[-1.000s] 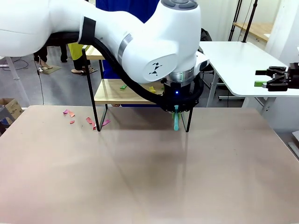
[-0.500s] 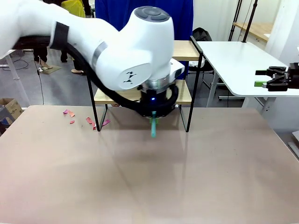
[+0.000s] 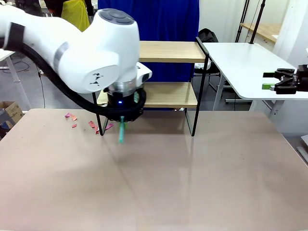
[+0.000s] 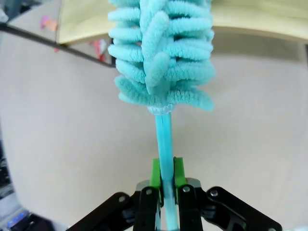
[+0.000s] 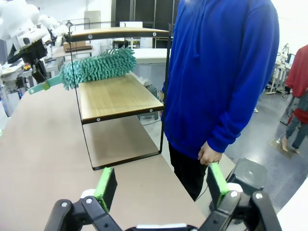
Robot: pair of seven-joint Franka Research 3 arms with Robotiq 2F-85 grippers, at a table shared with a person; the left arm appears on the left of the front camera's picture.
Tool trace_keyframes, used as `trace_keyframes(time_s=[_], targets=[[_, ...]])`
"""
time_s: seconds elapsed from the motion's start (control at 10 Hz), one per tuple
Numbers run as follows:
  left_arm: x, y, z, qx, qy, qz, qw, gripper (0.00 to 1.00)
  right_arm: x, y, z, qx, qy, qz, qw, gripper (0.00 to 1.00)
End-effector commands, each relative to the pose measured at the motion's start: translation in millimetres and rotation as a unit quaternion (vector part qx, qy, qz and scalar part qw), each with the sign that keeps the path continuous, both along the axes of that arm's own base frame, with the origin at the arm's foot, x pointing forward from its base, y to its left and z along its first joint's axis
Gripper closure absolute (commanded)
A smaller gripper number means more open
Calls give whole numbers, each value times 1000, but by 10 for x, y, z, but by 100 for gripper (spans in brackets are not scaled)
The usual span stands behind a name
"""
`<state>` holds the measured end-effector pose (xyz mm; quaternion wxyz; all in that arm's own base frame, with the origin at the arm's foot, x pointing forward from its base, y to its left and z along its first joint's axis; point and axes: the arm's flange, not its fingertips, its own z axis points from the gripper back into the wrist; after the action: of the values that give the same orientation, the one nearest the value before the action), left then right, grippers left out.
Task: Clean the shelf.
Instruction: Clean the specific section of the Shelf indicated by the human with the Duster.
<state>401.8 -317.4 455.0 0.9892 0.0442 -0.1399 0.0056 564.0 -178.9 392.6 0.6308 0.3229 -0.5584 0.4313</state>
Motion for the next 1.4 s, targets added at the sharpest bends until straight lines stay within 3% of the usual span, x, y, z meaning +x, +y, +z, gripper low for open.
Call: trace_keyframes(time_s=[0.0, 0.2, 0.4, 0.5, 0.6, 0.9, 1.1, 1.3], targets=[[-12, 322, 12, 38, 33, 5, 999, 87, 8, 21, 30, -1, -3, 2, 1000, 0], [-17, 546, 67, 126, 51, 47, 990, 87, 8, 21, 30, -1, -3, 2, 1000, 0], [-157, 439, 268, 177, 24, 59, 982, 87, 8, 21, 30, -1, -3, 2, 1000, 0], [-259, 278, 423, 165, 2, 43, 985, 87, 8, 21, 30, -1, -3, 2, 1000, 0], [-72, 516, 137, 134, 37, 32, 990, 87, 8, 21, 30, -1, -3, 2, 1000, 0], [-147, 358, 223, 143, 26, 24, 989, 87, 8, 21, 30, -1, -3, 2, 1000, 0], [-243, 510, 507, 78, -6, -44, 996, 87, 8, 21, 30, -1, -3, 2, 1000, 0], [-345, 660, 688, 46, -21, -121, 991, 87, 8, 21, 30, -1, -3, 2, 1000, 0]])
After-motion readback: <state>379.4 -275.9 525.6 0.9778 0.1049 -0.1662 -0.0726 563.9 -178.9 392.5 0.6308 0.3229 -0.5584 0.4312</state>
